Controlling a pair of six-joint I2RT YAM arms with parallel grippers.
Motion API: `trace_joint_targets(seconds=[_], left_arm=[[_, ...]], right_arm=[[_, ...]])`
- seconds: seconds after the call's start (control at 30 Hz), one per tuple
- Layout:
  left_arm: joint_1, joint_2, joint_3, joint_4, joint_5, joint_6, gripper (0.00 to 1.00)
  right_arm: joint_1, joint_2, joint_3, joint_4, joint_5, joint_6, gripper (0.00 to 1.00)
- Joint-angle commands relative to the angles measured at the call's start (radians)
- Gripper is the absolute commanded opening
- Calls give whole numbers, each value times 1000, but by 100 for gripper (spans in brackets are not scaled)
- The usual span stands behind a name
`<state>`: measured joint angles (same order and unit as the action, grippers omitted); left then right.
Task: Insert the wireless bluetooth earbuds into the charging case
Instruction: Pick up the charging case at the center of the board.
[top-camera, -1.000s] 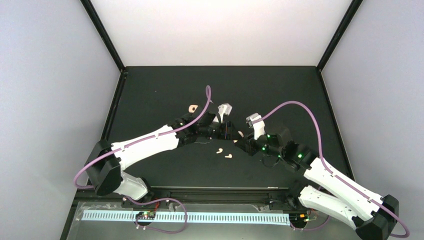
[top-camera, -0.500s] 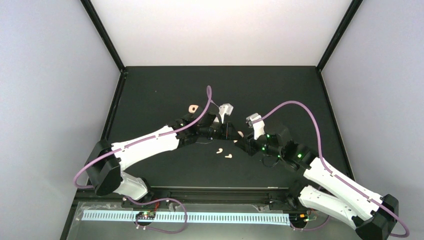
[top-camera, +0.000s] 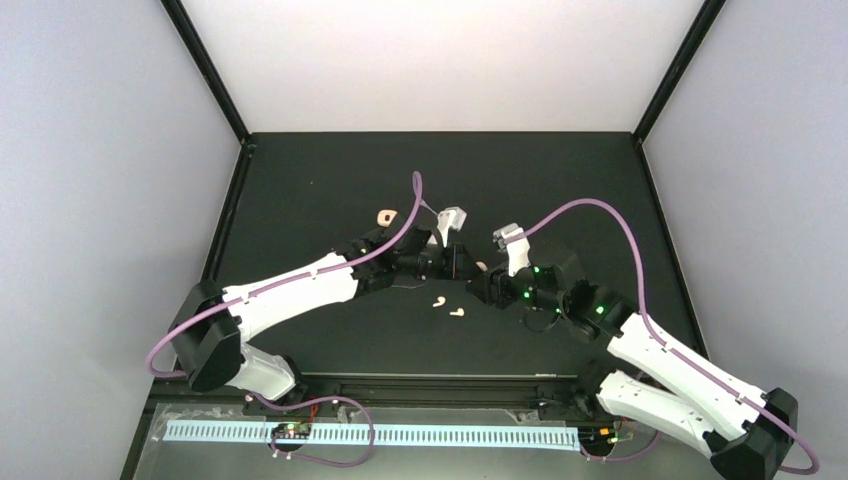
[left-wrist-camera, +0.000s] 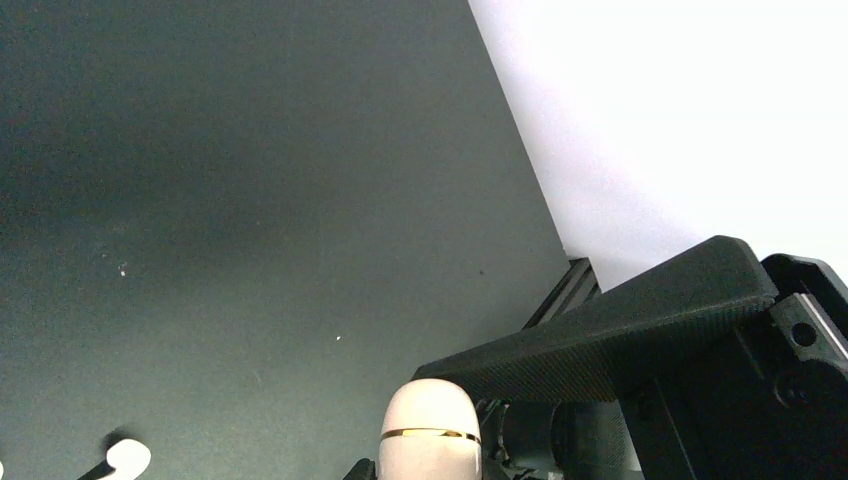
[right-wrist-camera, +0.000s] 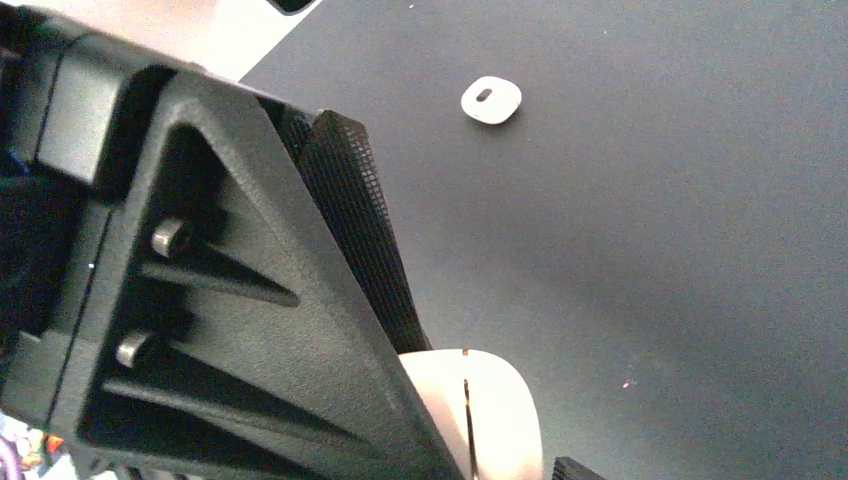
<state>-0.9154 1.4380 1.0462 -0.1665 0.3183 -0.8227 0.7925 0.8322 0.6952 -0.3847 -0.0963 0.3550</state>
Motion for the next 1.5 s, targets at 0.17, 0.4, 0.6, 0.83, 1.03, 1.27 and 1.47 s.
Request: trace_joint_targets(seconds=[0.17,0.4,0.6,0.83,1.03,1.27,1.47], left_arm=[[21,-57,-4,36,29,-21,1],[114,-217,-128,198,172,-5,2],[144,-387,-197,277,281,104,2],[146,-533,-269,379,432,167,2],[146,-608,-318,371,436,220,2],[145,-652,-333,364,433,256,2],[145,-668,-343,395,434,268,2]], right_arm=[[8,-51,79,-33,-22,55,70],[5,-152,61,-18,-105,128,72],[5,-222,14,161,-270,253,69],[5,-194,8,378,-421,395,61],[9,-200,107,241,-367,307,60],[189,-119,264,9,-123,136,63],[248,-72,316,-27,-32,103,65]])
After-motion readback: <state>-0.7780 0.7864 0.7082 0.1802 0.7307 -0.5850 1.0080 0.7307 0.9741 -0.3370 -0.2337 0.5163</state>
